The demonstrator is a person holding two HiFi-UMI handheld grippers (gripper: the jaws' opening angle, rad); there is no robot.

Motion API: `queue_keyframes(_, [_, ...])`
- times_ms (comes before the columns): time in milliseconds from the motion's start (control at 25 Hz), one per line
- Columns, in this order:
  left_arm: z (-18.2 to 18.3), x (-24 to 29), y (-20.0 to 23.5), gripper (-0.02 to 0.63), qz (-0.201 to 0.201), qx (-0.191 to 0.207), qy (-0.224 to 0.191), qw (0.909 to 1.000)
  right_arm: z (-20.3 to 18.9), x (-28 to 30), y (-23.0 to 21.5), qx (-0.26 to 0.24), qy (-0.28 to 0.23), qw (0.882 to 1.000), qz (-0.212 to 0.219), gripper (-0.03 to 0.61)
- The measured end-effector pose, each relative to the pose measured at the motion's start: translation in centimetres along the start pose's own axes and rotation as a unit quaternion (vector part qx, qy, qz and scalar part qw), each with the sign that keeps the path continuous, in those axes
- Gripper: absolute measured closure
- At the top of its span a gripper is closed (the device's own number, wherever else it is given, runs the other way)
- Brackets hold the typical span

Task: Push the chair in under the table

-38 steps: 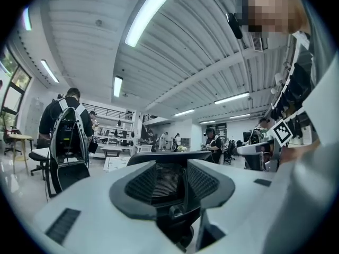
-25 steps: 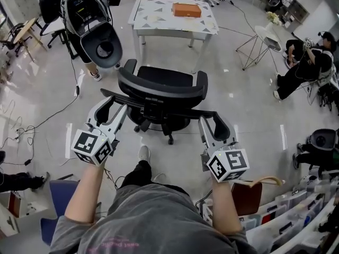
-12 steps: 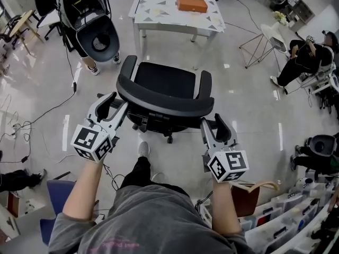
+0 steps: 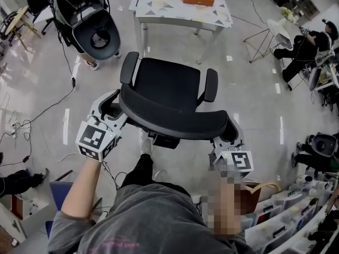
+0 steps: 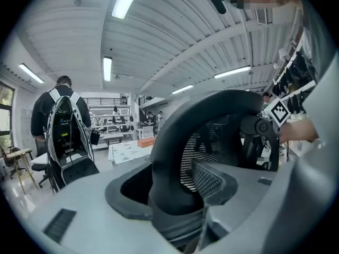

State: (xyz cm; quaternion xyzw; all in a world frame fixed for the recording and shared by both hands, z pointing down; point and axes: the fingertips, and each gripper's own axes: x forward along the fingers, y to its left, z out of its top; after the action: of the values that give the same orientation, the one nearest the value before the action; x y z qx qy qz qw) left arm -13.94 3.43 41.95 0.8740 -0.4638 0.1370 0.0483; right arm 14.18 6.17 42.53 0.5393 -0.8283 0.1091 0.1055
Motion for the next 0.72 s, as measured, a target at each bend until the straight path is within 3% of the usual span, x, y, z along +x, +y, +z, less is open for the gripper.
queue_keyframes(280, [0.0, 1.7, 1.8, 0.390, -0.003, 0.016, 0.019, 0.9997, 0.1, 2.4, 0.0, -0.026, 0.013, 1.000, 0.002, 0.344])
queue_keyframes(720, [0.5, 4.5, 2.3, 0.382, -0.048, 0.017, 0.027, 0.9983, 0.9, 4.5, -1.6, -0.036, 0.019, 0.999, 0.004, 0.344])
